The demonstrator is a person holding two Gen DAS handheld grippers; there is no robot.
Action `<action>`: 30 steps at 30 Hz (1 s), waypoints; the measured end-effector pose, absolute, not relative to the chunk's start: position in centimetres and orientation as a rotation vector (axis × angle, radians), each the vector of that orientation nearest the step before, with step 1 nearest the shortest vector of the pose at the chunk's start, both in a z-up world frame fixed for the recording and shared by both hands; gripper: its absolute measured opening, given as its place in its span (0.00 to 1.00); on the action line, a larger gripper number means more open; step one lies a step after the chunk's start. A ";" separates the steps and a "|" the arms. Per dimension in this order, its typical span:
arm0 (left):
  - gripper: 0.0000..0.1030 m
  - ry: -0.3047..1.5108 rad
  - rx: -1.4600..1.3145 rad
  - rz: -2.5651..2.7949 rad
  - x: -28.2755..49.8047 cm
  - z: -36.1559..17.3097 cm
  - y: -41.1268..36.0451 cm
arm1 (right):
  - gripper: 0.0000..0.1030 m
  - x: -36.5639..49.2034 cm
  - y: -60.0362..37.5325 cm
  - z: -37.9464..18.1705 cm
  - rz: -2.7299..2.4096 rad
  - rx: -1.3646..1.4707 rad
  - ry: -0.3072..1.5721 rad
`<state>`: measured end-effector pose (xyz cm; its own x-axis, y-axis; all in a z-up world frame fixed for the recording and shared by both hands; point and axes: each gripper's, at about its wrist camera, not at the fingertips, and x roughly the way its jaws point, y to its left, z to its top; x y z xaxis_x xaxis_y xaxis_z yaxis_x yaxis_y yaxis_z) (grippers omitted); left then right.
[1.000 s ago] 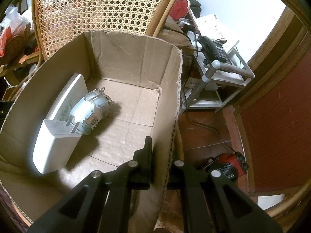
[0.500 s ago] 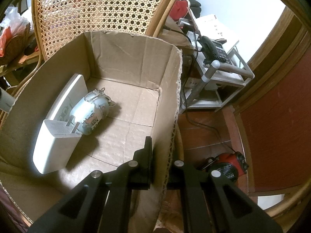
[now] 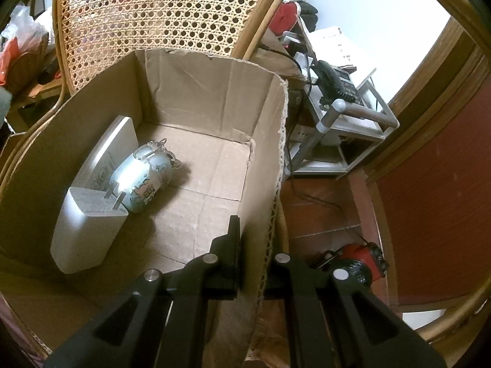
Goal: Organize rigid objects
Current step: 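Carry the light blue device into the box and release it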
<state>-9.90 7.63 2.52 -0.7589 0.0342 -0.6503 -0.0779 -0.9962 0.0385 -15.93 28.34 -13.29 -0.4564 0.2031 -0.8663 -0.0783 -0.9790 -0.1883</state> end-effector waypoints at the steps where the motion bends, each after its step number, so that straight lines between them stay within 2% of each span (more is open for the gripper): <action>1: 0.25 0.105 -1.066 2.870 -10.3 2.4 8.2 | 0.08 -16.0 28.4 -13.2 2.542 -1.538 -0.181; 8: 0.25 0.111 -1.092 2.816 -14.4 0.3 11.3 | 0.08 -16.1 28.1 -13.1 2.538 -1.537 -0.177; 19: 0.25 0.053 -1.263 2.756 -20.4 -4.7 12.0 | 0.08 -15.7 26.6 -12.8 2.533 -1.538 -0.171; 30: 0.25 0.072 -1.357 2.698 -20.6 -6.5 12.0 | 0.08 -15.6 26.1 -12.9 2.536 -1.537 -0.174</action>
<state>-20.57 11.97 -6.55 -0.5904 0.0861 -0.8025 -0.1290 -0.9916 -0.0115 -15.59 26.13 -12.88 -0.4538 0.2054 -0.8671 -0.0848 -0.9786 -0.1874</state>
